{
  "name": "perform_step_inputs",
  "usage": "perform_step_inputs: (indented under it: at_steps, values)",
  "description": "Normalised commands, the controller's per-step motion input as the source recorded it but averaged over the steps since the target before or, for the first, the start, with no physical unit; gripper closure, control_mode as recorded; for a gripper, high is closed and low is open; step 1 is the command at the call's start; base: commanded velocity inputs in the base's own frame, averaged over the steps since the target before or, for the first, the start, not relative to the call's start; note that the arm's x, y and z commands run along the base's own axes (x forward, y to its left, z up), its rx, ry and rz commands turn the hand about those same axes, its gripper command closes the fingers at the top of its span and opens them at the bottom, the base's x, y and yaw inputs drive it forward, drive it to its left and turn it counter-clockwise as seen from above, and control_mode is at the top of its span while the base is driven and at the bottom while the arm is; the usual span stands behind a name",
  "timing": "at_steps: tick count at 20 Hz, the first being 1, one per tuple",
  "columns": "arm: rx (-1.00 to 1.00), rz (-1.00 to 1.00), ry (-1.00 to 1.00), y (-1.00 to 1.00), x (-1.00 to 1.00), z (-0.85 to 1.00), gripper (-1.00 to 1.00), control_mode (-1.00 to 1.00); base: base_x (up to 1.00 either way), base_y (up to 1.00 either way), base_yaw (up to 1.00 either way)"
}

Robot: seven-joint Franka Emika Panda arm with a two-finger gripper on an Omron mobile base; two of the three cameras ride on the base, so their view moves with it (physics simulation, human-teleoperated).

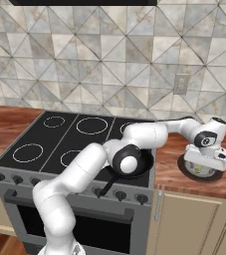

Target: Pick up the butter stick and place it in the pan. Then turn on the burner for the pan.

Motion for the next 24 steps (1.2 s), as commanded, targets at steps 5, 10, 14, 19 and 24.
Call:
perform_step_inputs:
  at_steps: [5, 10, 14, 19, 24]
  values:
    - [0.0, 0.0, 0.0, 0.0, 0.0, 0.0, -1.0, -1.0, 0.0, 0.0, 0.0]
    - [0.0, 0.0, 0.0, 0.0, 0.0, 0.0, 1.0, -1.0, 0.0, 0.0, 0.0]
    - [0.0, 0.0, 0.0, 0.0, 0.0, 0.0, 1.0, -1.0, 0.0, 0.0, 0.0]
    - [0.0, 0.0, 0.0, 0.0, 0.0, 0.0, 1.0, -1.0, 0.0, 0.0, 0.0]
    - [0.0, 0.0, 0.0, 0.0, 0.0, 0.0, 1.0, -1.0, 0.0, 0.0, 0.0]
